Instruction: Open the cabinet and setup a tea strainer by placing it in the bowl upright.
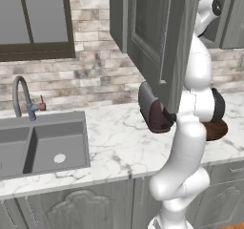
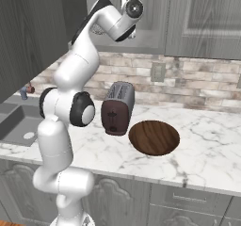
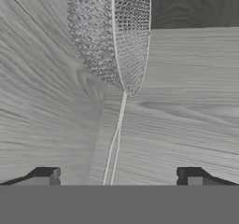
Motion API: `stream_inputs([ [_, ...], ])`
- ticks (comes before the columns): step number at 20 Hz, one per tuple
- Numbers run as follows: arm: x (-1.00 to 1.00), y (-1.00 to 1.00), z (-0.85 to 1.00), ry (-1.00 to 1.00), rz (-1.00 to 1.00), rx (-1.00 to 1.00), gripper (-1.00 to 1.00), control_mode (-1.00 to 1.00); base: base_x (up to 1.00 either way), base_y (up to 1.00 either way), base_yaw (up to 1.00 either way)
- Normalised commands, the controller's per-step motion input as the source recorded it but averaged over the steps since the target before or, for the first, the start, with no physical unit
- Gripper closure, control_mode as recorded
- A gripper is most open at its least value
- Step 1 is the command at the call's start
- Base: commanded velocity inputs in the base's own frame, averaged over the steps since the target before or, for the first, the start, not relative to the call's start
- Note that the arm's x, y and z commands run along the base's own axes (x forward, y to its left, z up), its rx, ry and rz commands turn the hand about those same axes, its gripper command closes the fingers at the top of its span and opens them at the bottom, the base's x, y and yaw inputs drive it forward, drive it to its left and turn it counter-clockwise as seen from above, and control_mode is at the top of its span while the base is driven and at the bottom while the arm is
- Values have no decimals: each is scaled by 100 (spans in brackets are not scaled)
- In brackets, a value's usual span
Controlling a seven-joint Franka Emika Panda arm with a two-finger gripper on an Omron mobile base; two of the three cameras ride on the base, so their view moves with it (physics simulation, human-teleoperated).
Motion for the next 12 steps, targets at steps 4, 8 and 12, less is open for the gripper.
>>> stream_inputs([
  [4,40,4,-13,2,0,-4,-100,-100,0,0,0],
  [8,37,0,-3,1,0,-2,-100,-100,0,0,0],
  [12,34,0,0,0,0,-4,-100,-100,0,0,0],
])
